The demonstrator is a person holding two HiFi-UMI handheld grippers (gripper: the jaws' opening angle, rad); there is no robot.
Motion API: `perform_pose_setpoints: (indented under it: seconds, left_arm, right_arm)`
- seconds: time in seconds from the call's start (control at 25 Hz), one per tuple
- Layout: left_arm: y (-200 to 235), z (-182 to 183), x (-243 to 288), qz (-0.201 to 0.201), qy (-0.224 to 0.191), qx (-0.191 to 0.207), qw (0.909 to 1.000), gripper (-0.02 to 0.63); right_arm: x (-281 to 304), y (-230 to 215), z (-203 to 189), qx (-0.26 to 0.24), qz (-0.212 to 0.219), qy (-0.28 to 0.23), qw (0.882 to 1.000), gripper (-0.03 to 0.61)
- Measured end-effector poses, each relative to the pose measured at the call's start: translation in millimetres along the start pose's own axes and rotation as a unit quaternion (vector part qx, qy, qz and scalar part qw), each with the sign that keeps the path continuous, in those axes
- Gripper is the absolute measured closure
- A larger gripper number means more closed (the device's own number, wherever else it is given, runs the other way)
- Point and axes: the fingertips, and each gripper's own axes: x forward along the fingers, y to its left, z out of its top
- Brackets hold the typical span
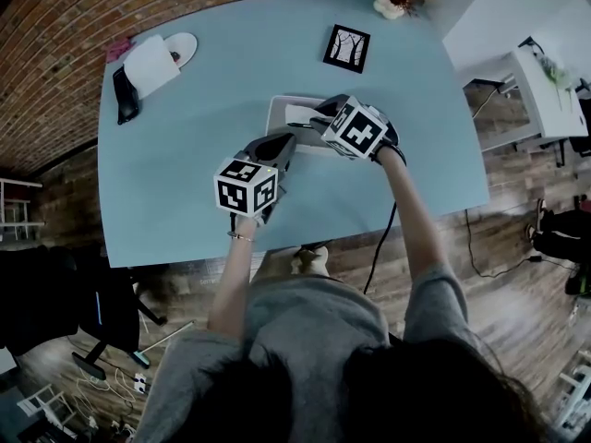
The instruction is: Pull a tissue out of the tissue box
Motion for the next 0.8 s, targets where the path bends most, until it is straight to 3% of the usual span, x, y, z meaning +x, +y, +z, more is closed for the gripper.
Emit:
perform_pose_setpoints:
  seconds: [0.2, 0.8]
  left_arm:
    - [2, 0, -2, 0.001, 0.001, 0.000, 1.0000, 0.611]
    - [-4, 11, -11, -0.002, -0.007, 0.016, 0.9998, 0.611]
  right_arm:
    - [-1, 2, 3, -0.015, -0.004, 0.002, 1.000, 0.571]
    - [-24, -1, 16, -0.027, -0.035, -0.012, 0.999, 0.577]
